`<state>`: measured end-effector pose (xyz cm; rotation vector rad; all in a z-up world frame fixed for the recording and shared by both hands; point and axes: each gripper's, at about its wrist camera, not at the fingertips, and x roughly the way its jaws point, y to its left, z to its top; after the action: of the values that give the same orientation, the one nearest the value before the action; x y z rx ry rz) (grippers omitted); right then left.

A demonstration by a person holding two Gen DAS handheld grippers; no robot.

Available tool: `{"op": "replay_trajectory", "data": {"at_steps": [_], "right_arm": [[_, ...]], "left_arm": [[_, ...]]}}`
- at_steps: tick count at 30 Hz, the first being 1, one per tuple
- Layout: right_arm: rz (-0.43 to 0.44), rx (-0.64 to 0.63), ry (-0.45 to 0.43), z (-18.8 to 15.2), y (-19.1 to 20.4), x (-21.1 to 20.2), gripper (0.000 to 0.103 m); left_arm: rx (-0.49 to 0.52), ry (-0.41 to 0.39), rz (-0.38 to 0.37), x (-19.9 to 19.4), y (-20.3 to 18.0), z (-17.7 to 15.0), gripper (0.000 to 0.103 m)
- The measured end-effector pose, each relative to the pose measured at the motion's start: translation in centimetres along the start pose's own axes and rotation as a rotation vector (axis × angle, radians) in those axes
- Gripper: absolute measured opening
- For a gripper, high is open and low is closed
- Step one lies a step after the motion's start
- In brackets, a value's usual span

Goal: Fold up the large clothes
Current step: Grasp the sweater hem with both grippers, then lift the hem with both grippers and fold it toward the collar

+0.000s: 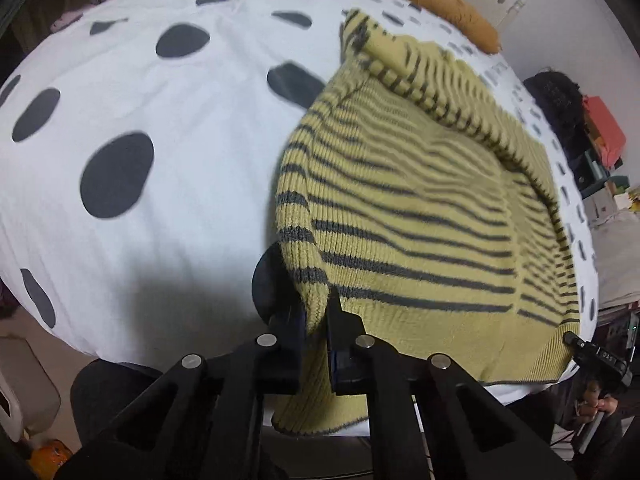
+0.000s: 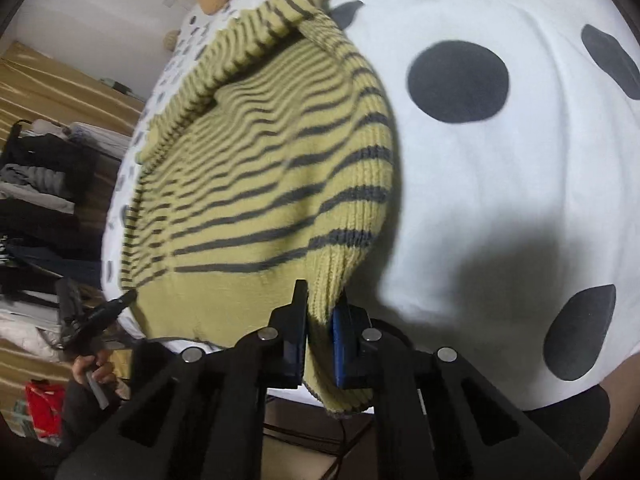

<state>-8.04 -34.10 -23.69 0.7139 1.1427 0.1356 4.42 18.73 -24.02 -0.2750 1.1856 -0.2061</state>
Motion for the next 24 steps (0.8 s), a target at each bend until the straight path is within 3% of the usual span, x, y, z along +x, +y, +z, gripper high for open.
{"op": "replay_trajectory", "data": {"at_steps": [3, 6, 9, 12, 13, 15, 16, 17, 18, 21, 22, 24], "right_arm": [[0.099, -0.017, -0.056, 0.3, 1.6, -2.2, 0.01], [0.141, -0.007, -0.099, 0.2, 1.8, -4.3, 0.01], [-0.023, 0.026, -0.002, -0.4, -0.9, -1.9, 0.01], [-0.179, 0.084, 0.109, -1.5, -4.4, 1.7, 0.009], [-0.166, 0.105, 0.098, -1.5, -4.8, 1.8, 0.01], [-0.124, 0.138, 0.036, -1.2, -4.2, 0.6, 0.01], [-0.104, 0.123, 0.001, -1.0, -3.5, -0.1, 0.012], [-0.094, 0.096, -0.033, -0.4, -2.7, -0.7, 0.018], [-0.102, 0.066, -0.063, 0.3, -1.7, -1.2, 0.025], [-0.074, 0.032, -0.152, 2.6, 0.1, -1.8, 0.029], [-0.076, 0.027, -0.162, 3.4, 0.7, -1.5, 0.032], [-0.13, 0.019, -0.163, 4.9, 1.1, -0.3, 0.049]], "left_arm": [[-0.004, -0.049, -0.046, -3.0, -0.2, 0.0, 0.007], [-0.006, 0.012, 0.014, -1.6, 0.8, -0.7, 0.006], [-0.04, 0.127, 0.081, 2.8, 2.8, -2.2, 0.006], [-0.097, 0.115, 0.045, 2.5, 3.6, -2.7, 0.007], [-0.092, 0.101, 0.05, 1.6, 3.4, -2.5, 0.012], [-0.05, 0.035, 0.081, -0.3, 2.6, -1.6, 0.013], [-0.026, 0.001, 0.107, -1.1, 2.2, -0.9, 0.026], [-0.005, -0.024, 0.123, -1.5, 1.9, -0.1, 0.047], [0.007, -0.043, 0.123, -1.8, 1.6, 0.6, 0.054], [0.068, -0.104, 0.113, -2.0, 0.1, 3.1, 0.056], [0.088, -0.106, 0.109, -1.5, -0.6, 4.0, 0.063], [0.121, -0.076, 0.119, 0.6, -1.9, 5.3, 0.072]]}}
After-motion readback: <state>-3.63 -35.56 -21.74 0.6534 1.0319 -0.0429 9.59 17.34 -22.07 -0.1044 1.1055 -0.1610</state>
